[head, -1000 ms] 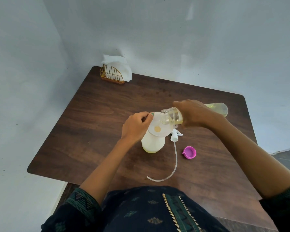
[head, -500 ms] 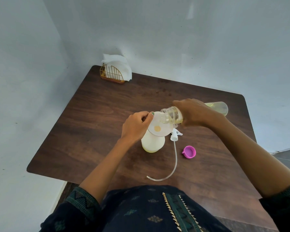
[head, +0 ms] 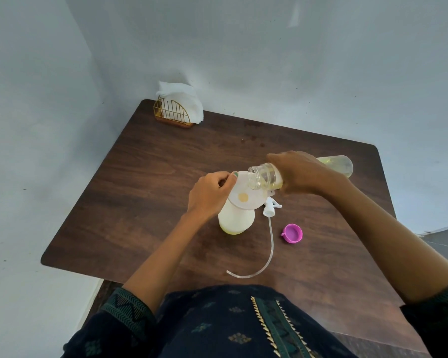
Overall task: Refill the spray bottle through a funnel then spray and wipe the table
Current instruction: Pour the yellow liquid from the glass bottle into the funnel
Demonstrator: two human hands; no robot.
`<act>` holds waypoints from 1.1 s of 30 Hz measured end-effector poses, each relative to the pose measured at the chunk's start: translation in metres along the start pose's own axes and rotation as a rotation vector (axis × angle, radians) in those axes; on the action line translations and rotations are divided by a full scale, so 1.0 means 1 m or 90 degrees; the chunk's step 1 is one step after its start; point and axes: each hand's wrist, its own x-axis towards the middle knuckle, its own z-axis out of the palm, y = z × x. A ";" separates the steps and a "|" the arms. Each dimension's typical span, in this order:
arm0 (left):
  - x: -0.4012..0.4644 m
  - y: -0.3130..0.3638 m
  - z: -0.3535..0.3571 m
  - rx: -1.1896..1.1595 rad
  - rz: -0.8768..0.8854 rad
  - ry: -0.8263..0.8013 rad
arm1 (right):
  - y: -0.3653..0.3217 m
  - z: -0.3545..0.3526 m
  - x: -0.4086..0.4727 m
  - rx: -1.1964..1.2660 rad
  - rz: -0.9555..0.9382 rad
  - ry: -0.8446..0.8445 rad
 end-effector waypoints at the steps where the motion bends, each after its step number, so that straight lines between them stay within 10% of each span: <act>1: 0.000 0.000 0.000 0.000 -0.003 -0.001 | 0.000 0.000 0.000 0.000 0.001 0.000; 33: 0.000 -0.004 0.001 -0.044 -0.003 -0.007 | 0.001 0.003 0.003 -0.012 -0.003 0.007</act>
